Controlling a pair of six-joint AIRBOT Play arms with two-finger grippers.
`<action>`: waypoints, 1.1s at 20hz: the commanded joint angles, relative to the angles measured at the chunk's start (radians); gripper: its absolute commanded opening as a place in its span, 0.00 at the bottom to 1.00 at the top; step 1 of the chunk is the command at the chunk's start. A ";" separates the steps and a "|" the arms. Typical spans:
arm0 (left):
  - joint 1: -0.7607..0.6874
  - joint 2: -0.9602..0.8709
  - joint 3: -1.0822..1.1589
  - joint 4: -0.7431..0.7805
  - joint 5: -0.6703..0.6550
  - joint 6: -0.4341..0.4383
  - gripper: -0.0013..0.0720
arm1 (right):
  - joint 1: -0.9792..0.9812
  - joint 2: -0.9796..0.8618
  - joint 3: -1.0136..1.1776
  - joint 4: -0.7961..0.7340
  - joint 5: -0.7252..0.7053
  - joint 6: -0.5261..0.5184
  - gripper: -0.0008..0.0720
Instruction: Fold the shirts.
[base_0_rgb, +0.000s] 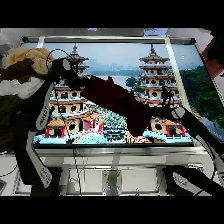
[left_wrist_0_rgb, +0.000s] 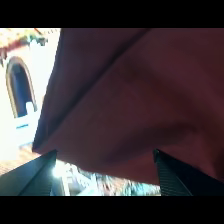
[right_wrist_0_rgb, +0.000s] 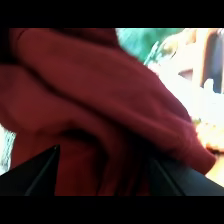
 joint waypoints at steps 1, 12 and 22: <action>0.003 -0.031 -0.001 0.023 0.015 0.019 0.99 | 0.007 -0.014 -0.002 -0.018 -0.069 0.049 0.85; 0.003 -0.080 0.002 0.037 0.036 0.021 0.06 | 0.007 -0.064 -0.002 -0.019 -0.073 0.070 0.39; 0.010 0.012 0.218 0.152 -0.169 0.103 0.04 | -0.040 0.047 0.175 -0.124 -0.046 0.069 0.05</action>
